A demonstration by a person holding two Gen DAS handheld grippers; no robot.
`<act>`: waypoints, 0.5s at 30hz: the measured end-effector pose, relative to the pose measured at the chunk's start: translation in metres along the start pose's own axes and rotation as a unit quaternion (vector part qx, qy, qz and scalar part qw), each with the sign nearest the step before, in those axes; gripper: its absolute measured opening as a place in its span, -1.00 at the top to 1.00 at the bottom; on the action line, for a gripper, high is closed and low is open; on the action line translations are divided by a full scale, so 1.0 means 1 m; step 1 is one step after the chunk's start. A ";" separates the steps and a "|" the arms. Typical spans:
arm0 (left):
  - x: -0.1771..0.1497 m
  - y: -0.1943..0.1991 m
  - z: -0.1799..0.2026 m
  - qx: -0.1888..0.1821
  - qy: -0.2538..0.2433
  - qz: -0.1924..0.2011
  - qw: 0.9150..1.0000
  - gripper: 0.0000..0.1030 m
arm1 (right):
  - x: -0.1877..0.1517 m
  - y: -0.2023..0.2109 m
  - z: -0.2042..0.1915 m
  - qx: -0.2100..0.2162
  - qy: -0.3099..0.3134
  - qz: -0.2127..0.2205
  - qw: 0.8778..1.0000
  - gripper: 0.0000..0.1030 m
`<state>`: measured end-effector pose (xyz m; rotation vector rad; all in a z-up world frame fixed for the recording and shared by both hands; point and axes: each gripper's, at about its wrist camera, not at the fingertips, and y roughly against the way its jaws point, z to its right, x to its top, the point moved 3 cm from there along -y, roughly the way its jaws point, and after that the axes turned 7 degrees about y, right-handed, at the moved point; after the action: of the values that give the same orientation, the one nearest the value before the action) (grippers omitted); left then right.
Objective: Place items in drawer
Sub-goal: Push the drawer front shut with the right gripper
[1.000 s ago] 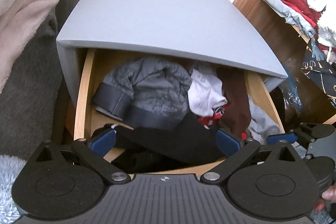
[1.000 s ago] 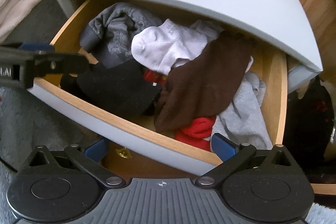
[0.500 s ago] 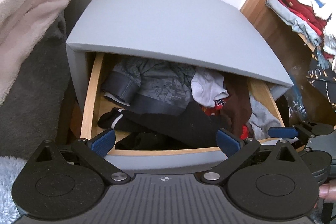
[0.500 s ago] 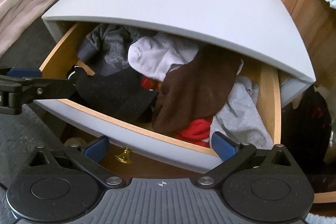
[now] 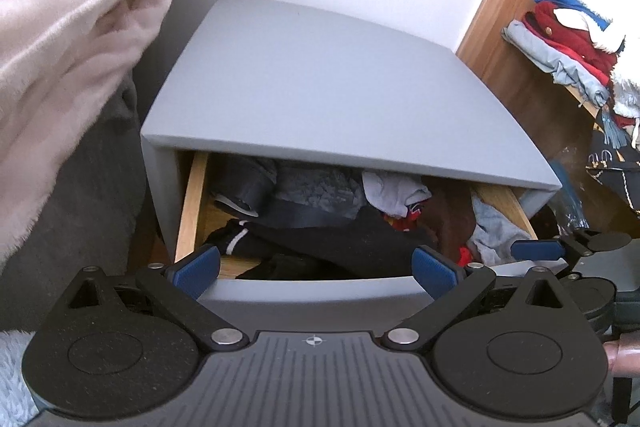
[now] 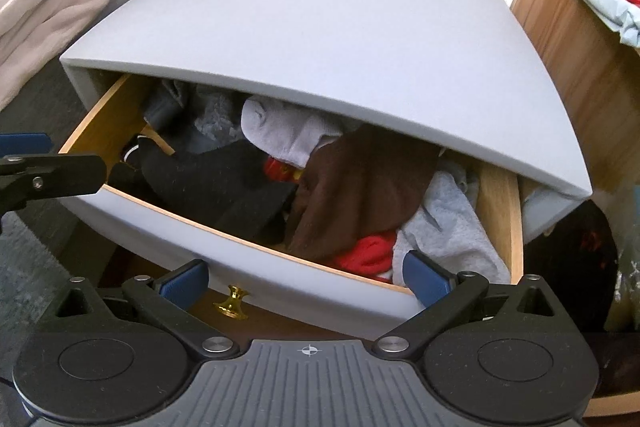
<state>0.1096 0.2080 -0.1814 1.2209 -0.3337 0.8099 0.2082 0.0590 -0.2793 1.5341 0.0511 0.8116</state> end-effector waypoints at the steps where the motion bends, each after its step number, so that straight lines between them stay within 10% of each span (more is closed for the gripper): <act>1: -0.001 0.002 0.000 0.003 -0.001 0.003 1.000 -1.00 | 0.000 0.000 0.000 -0.002 0.001 0.003 1.000 -0.98; 15: -0.021 0.018 -0.006 0.019 0.017 -0.008 1.000 -1.00 | -0.005 0.004 -0.009 -0.043 0.004 0.033 0.999 -0.98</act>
<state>0.0813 0.2080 -0.1841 1.2420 -0.2822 0.8255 0.1983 0.0639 -0.2789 1.4580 -0.0282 0.8624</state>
